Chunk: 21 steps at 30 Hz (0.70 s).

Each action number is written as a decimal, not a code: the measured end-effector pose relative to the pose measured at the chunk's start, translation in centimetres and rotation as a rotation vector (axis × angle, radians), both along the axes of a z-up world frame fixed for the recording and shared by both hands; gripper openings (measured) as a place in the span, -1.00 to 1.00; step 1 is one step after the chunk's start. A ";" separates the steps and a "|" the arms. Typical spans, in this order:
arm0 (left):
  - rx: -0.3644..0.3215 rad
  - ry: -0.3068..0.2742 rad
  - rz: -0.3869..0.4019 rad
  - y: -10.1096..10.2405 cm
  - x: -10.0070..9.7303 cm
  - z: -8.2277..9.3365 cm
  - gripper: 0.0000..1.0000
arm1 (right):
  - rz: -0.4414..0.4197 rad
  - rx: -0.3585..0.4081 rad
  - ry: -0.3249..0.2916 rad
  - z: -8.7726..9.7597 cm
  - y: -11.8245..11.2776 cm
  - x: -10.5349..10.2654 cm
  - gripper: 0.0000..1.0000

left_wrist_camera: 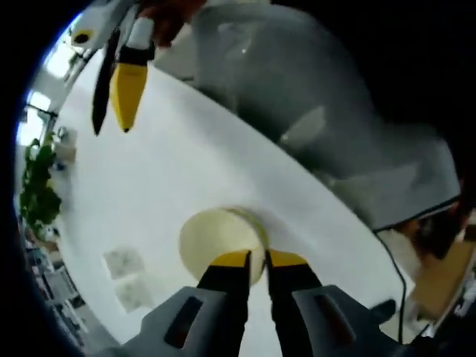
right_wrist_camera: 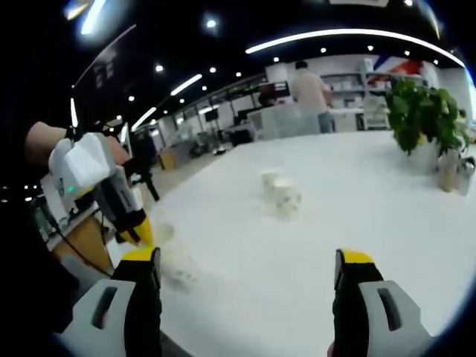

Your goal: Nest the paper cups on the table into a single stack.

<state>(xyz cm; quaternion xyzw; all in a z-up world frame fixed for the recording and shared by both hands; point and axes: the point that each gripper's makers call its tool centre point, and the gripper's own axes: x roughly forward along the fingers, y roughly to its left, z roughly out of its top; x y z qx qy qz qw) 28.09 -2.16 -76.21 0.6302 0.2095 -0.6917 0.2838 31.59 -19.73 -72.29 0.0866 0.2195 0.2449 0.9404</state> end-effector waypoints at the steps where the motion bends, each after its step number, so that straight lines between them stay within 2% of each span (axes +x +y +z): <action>1: 0.001 0.000 0.002 0.1 0.0 0.0 -0.85 | 0.000 0.001 0.000 0.0 0.0 0.0 0.91; 11: 0.001 -0.005 0.020 0.5 0.1 -0.1 -0.82 | 0.000 0.002 -0.003 0.2 0.1 0.0 0.91; 21: -0.036 0.002 0.046 0.4 -0.3 0.5 -0.80 | 0.010 -0.003 -0.012 0.7 0.4 0.0 0.91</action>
